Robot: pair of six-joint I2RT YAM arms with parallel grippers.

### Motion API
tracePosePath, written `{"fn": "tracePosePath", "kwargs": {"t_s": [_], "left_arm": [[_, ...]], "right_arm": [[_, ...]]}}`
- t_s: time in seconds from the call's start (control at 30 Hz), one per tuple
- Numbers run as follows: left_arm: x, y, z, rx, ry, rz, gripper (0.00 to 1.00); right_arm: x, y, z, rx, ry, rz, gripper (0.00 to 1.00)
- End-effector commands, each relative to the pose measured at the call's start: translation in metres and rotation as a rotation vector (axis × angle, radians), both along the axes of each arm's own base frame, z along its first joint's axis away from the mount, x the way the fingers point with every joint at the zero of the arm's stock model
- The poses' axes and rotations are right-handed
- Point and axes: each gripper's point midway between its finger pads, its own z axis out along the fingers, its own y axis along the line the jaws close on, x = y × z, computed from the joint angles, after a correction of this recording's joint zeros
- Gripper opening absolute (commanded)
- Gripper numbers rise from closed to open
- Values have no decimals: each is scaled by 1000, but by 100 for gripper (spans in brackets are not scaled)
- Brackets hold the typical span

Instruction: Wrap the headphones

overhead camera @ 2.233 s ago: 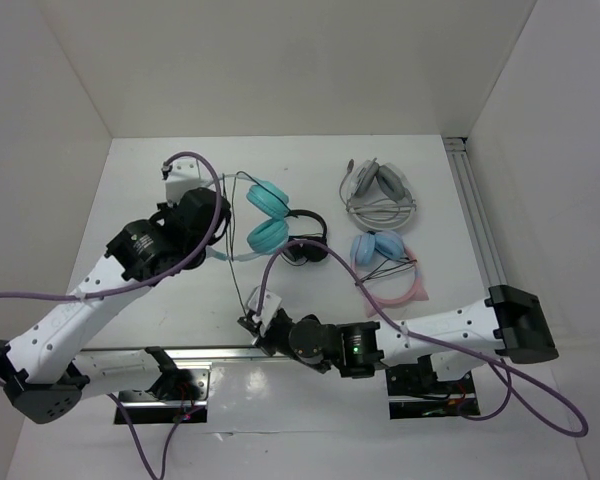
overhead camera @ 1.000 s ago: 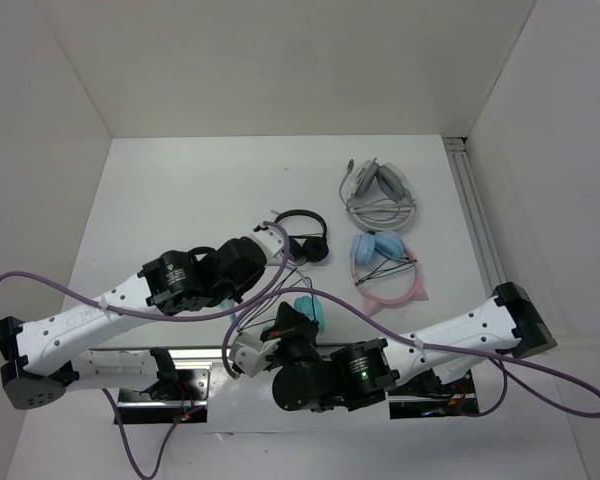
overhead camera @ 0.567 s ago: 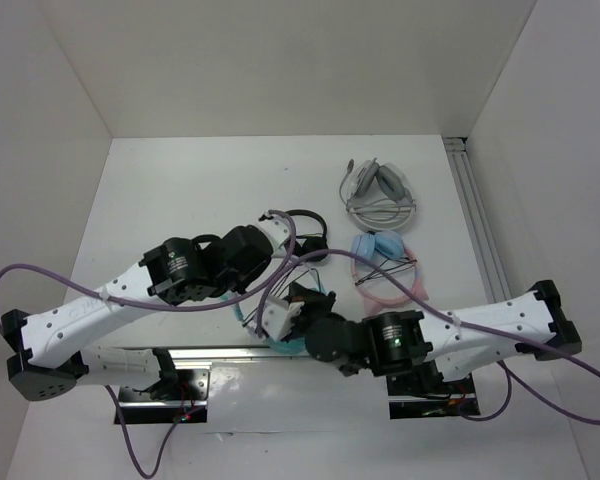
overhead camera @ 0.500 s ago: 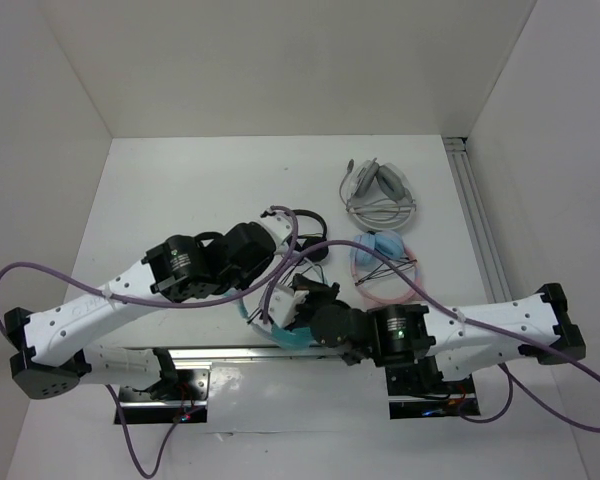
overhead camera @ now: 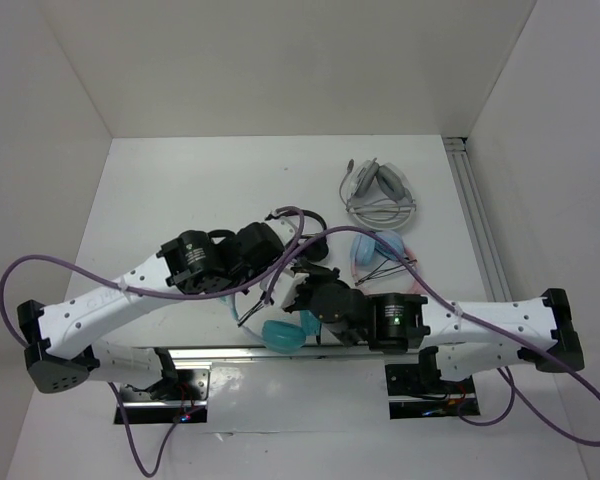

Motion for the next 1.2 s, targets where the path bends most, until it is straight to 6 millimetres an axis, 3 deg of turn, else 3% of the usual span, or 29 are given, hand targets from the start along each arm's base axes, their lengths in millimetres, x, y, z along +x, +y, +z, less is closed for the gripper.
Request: {"fn": "tracePosePath", "kwargs": {"t_s": [0.0,0.23,0.43,0.8,1.17], "left_arm": [[1,10,4,84,2,3,0],[2,8,5,96,12,10,0],[-1,9,15,63,3,6,0],[-7,11,21,34,12,-24,0],[8,16,55,-23,-80,90,0]], "right_arm": [[21,-14,29,97,-32,-77,21],[38,-20,21,112,10,-84,21],[57,-25,0,84,30,-115,19],[79,-42,4,128,29,-176,19],[91,-56,7,185,32,-228,44]]}}
